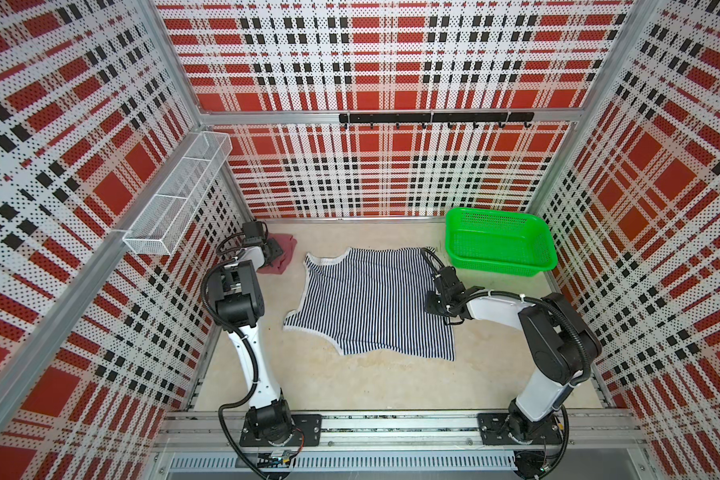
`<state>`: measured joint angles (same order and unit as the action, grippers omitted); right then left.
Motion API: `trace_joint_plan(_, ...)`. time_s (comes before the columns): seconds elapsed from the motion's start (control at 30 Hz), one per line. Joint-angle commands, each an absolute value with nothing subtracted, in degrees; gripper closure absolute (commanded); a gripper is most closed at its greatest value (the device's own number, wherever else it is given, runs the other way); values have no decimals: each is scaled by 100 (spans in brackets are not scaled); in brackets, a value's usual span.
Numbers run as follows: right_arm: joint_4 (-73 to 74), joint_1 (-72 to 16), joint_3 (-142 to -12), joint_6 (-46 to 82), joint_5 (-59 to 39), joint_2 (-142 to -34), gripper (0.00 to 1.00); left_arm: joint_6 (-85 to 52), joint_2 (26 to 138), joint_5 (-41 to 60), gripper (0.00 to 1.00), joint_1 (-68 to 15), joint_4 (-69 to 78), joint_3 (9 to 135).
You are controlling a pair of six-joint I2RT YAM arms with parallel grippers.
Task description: Fold and stack the tank tops
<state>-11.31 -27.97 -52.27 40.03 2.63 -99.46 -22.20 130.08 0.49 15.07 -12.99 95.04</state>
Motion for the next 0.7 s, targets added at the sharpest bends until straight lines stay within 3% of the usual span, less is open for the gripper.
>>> trace_joint_plan(0.0, -1382, -2751, -5148, 3976, 341, -9729, 66, -2145, 12905, 65, 32, 1501, -1950, 9198)
trace_joint_plan(0.17, -1686, -2751, -5584, 3615, -117, -9309, 57, -1876, 12073, -138, 21, 1378, -2044, 8973)
trace_joint_plan(0.37, -2472, -2742, -5959, 3209, -59, -8982, 53, -1828, 10828, -509, 23, 756, -2131, 8546)
trace_joint_plan(0.67, -1969, -2742, -5383, 3396, -497, -9263, 57, -2089, 11797, 241, 30, -153, -1827, 8489)
